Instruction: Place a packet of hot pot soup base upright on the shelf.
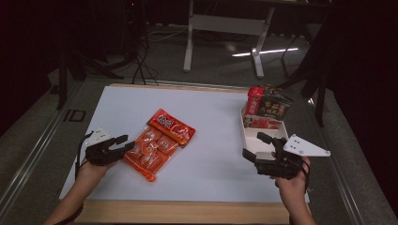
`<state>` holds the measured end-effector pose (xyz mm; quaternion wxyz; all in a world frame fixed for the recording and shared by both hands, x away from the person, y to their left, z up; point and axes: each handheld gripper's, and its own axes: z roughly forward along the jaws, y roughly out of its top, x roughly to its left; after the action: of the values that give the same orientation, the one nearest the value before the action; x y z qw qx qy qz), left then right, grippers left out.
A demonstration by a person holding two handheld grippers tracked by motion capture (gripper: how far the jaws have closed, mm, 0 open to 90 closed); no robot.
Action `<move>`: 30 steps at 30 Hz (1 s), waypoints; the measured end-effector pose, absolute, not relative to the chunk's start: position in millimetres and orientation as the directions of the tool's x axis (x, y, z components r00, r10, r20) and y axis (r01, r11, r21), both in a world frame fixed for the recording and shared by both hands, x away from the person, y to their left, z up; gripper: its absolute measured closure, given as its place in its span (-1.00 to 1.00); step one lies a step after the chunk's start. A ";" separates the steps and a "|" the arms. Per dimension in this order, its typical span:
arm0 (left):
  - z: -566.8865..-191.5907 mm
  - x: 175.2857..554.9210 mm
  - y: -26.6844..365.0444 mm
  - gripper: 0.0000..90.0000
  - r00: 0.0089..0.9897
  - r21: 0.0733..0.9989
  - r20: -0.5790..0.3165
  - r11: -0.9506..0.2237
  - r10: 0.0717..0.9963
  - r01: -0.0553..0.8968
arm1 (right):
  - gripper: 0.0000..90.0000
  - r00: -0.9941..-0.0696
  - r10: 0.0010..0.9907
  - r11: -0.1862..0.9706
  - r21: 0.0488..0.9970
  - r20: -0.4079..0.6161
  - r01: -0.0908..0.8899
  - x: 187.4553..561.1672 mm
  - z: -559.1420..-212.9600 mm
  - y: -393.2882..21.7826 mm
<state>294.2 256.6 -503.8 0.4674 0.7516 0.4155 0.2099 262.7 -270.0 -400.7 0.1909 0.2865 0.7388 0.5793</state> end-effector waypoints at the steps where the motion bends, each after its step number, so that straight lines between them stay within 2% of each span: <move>1: -506.4 295.6 258.8 0.47 0.559 0.873 -0.067 -0.223 0.826 0.434 | -0.60 -0.763 0.644 0.170 0.964 0.047 0.203 262.5 -401.6 -269.2; 5: -516.3 303.1 262.3 0.87 0.543 0.837 -0.053 -0.260 0.838 0.482 | -0.60 -0.764 0.643 0.166 0.964 0.052 0.206 262.7 -404.7 -268.7; 7: -521.2 307.2 262.1 0.97 0.534 0.813 -0.043 -0.281 0.844 0.510 | -0.60 -0.767 0.640 0.169 0.962 0.057 0.213 262.9 -406.6 -268.3; 8: -524.7 309.4 262.0 0.98 0.520 0.805 -0.020 -0.295 0.854 0.515 | -0.60 -0.767 0.639 0.175 0.961 0.055 0.214 262.4 -408.0 -267.6; 16: -538.6 320.1 263.9 0.99 0.531 0.772 -0.065 -0.295 0.845 0.563 | -0.60 -0.772 0.636 0.212 0.959 0.011 0.188 260.2 -411.6 -263.6; 24: -546.3 324.0 261.6 0.99 0.513 0.750 -0.053 -0.306 0.857 0.587 | -0.60 -0.776 0.630 0.238 0.955 -0.013 0.177 259.5 -413.5 -259.6; 30: -548.3 326.2 262.3 0.99 0.501 0.745 -0.100 -0.270 0.859 0.611 | -0.60 -0.779 0.627 0.239 0.953 -0.005 0.186 260.4 -415.2 -258.6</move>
<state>326.2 262.3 -548.3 0.3780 0.7797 0.4713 0.1646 260.4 -258.6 -415.2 0.1980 0.2668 0.7619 0.5560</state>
